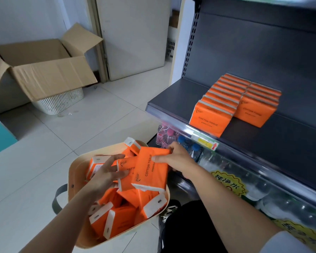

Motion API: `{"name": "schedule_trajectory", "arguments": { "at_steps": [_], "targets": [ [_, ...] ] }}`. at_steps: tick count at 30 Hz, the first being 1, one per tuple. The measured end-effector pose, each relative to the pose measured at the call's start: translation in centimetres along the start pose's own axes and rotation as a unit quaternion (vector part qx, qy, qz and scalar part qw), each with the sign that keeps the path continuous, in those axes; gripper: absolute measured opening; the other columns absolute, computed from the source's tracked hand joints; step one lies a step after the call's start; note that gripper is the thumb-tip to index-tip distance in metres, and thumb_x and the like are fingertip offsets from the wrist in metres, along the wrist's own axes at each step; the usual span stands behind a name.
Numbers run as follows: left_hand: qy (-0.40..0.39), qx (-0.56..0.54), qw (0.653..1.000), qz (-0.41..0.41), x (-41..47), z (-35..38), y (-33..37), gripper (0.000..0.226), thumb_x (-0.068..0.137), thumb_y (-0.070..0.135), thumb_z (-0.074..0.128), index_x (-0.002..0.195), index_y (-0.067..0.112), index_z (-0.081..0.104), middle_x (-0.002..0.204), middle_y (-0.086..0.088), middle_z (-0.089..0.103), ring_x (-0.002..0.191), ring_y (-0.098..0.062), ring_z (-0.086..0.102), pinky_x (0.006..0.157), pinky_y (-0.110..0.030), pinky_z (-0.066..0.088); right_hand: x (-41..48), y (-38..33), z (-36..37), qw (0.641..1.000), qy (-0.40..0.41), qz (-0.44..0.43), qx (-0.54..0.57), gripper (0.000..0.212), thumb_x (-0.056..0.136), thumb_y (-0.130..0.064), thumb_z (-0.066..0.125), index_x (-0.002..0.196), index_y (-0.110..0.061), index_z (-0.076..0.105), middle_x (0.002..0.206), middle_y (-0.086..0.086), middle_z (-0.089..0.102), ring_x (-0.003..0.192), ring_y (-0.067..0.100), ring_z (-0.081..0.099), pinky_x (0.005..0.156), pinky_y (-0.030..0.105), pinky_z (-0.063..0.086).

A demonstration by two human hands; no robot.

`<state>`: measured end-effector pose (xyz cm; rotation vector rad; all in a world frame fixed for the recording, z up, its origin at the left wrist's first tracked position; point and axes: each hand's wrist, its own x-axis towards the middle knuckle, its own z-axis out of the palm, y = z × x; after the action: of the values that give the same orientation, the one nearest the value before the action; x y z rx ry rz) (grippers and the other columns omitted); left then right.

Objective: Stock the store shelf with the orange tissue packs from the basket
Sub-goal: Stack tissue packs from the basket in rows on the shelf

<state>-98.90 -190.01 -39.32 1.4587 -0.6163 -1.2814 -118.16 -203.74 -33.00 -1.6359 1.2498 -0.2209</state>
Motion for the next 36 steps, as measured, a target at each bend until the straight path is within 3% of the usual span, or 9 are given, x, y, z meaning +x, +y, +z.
{"name": "schedule_trajectory", "arguments": {
  "at_steps": [3, 5, 11, 16, 18, 22, 25, 32, 36],
  "targets": [
    [-0.012, 0.005, 0.999, 0.040, 0.1, 1.9, 2.0, 0.062, 0.061, 0.020, 0.084, 0.115, 0.024, 0.056, 0.108, -0.010, 0.068, 0.095, -0.029, 0.069, 0.072, -0.043, 0.058, -1.6, -0.6, -2.8, 0.999, -0.028, -0.014, 0.038, 0.071, 0.071, -0.022, 0.084, 0.129, -0.029, 0.045, 0.120, 0.004, 0.059, 0.089, 0.018, 0.064, 0.054, 0.027, 0.051],
    [-0.014, 0.008, 0.997, 0.072, 0.2, 3.4, 3.3, 0.057, 0.059, 0.017, 0.081, 0.110, 0.023, 0.058, 0.100, -0.010, 0.068, 0.085, -0.025, 0.069, 0.065, -0.036, 0.057, -2.6, -0.5, -4.7, 0.997, -0.051, -0.009, 0.061, 0.067, 0.073, -0.012, 0.082, 0.130, -0.025, 0.050, 0.107, 0.006, 0.066, 0.077, 0.017, 0.066, 0.050, 0.027, 0.052],
    [-0.018, 0.062, 0.983, 0.173, 0.6, 8.7, 6.7, 0.045, 0.076, -0.013, 0.068, 0.104, 0.020, 0.054, 0.084, -0.004, 0.061, 0.070, -0.014, 0.060, 0.056, -0.022, 0.052, -5.0, 1.2, -9.9, 0.996, 0.001, -0.058, 0.061, 0.044, 0.058, -0.017, 0.084, 0.097, -0.018, 0.064, 0.093, 0.004, 0.065, 0.089, 0.022, 0.064, 0.085, 0.044, 0.052],
    [-0.013, 0.091, 0.972, 0.218, 1.1, 12.0, 8.2, 0.047, 0.076, -0.008, 0.071, 0.102, 0.028, 0.055, 0.086, -0.001, 0.062, 0.080, -0.022, 0.059, 0.063, -0.027, 0.052, -7.2, 2.8, -13.4, 0.991, 0.059, -0.107, 0.055, 0.036, 0.071, -0.024, 0.084, 0.095, -0.011, 0.060, 0.105, 0.012, 0.069, 0.102, 0.028, 0.065, 0.093, 0.046, 0.048],
    [-0.015, 0.103, 0.968, 0.229, 1.1, 13.1, 8.6, 0.046, 0.075, 0.000, 0.075, 0.103, 0.029, 0.054, 0.090, 0.000, 0.062, 0.083, -0.020, 0.060, 0.061, -0.026, 0.051, -8.1, 3.2, -14.9, 0.985, 0.073, -0.124, 0.091, 0.032, 0.077, -0.017, 0.079, 0.102, -0.021, 0.060, 0.108, 0.011, 0.067, 0.106, 0.028, 0.064, 0.091, 0.041, 0.050],
    [0.000, 0.123, 0.965, 0.233, 0.9, 15.3, 9.1, 0.043, 0.081, -0.001, 0.069, 0.107, 0.027, 0.052, 0.099, 0.003, 0.059, 0.093, -0.022, 0.059, 0.068, -0.037, 0.054, -9.0, 4.2, -17.8, 0.968, 0.110, -0.168, 0.148, 0.066, 0.084, -0.008, 0.070, 0.130, -0.046, 0.044, 0.118, 0.009, 0.063, 0.106, 0.017, 0.063, 0.094, 0.034, 0.052],
    [0.014, 0.150, 0.959, 0.240, 0.6, 17.1, 9.5, 0.038, 0.084, -0.001, 0.066, 0.110, 0.022, 0.050, 0.096, 0.009, 0.056, 0.089, -0.014, 0.057, 0.064, -0.031, 0.052, -9.4, 4.9, -19.7, 0.955, 0.140, -0.185, 0.183, 0.075, 0.088, -0.003, 0.064, 0.142, -0.044, 0.034, 0.124, -0.005, 0.060, 0.106, 0.004, 0.060, 0.083, 0.020, 0.052],
    [-0.053, 0.178, 0.953, 0.239, 0.8, 20.0, 10.2, 0.040, 0.084, -0.001, 0.067, 0.104, 0.030, 0.053, 0.102, -0.001, 0.060, 0.094, -0.025, 0.062, 0.076, -0.049, 0.057, -8.9, 7.0, -22.5, 0.919, 0.301, -0.173, 0.187, 0.054, 0.087, -0.004, 0.066, 0.122, -0.042, 0.046, 0.112, 0.001, 0.064, 0.103, 0.014, 0.061, 0.087, 0.035, 0.053],
    [-0.109, 0.190, 0.948, 0.232, 1.1, 22.2, 10.8, 0.043, 0.079, 0.001, 0.072, 0.107, 0.029, 0.055, 0.104, -0.003, 0.061, 0.102, -0.028, 0.060, 0.084, -0.048, 0.055, -7.9, 8.4, -23.9, 0.906, 0.357, -0.156, 0.167, 0.050, 0.086, -0.008, 0.069, 0.119, -0.039, 0.046, 0.106, 0.005, 0.065, 0.097, 0.013, 0.059, 0.084, 0.031, 0.051]
  ]
}}
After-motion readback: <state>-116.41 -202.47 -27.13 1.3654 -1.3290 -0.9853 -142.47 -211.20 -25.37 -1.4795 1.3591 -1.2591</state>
